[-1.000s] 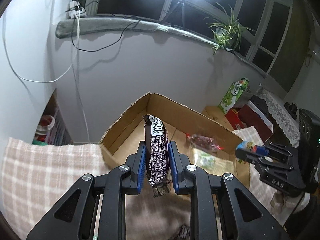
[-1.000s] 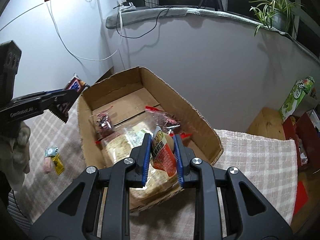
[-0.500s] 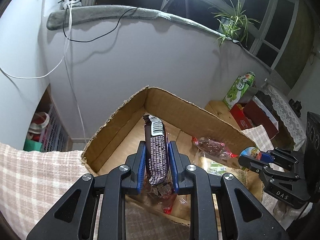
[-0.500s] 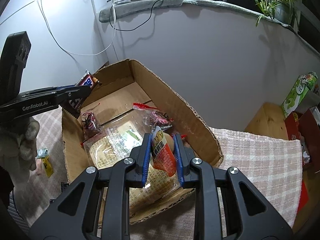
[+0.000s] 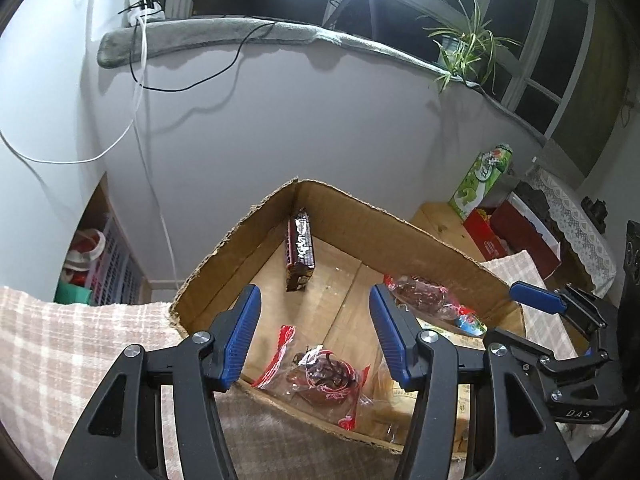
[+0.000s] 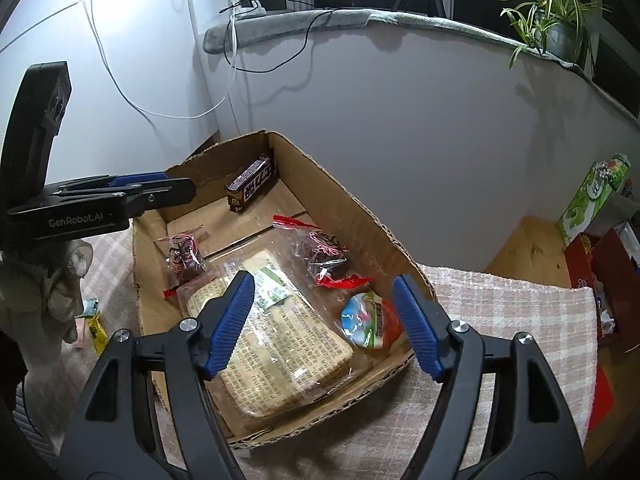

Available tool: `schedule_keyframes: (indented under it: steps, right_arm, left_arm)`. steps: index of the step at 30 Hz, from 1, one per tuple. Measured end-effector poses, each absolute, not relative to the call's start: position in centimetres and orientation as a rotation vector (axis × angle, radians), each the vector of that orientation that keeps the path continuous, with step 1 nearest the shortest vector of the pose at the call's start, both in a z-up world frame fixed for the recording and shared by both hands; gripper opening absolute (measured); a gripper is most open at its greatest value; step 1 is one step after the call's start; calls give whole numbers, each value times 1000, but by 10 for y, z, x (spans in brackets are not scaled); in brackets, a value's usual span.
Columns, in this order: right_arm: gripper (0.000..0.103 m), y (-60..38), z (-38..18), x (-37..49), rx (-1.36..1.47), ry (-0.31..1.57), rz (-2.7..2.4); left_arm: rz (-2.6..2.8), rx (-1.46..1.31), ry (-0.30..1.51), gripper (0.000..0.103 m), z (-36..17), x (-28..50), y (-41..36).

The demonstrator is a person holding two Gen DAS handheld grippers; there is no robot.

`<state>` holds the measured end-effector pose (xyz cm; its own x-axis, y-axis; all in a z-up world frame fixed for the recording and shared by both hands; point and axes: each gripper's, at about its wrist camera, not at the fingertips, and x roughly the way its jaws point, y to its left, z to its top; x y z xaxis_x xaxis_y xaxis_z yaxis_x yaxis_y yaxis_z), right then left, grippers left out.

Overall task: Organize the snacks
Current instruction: 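Move the left tool back over the small candy packets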

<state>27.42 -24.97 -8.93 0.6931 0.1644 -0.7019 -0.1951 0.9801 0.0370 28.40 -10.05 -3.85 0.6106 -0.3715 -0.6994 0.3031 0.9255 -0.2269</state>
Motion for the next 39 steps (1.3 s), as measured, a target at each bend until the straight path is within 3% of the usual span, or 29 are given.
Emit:
schedule_keyframes:
  steps: [23, 39]
  right_arm:
    - [75, -217, -73, 198, -59, 735, 308]
    - [75, -182, -124, 148, -55, 854, 429]
  left_arm:
    - [-318, -101, 748, 56, -2, 207, -34]
    - [-232, -117, 847, 55, -50, 137, 22]
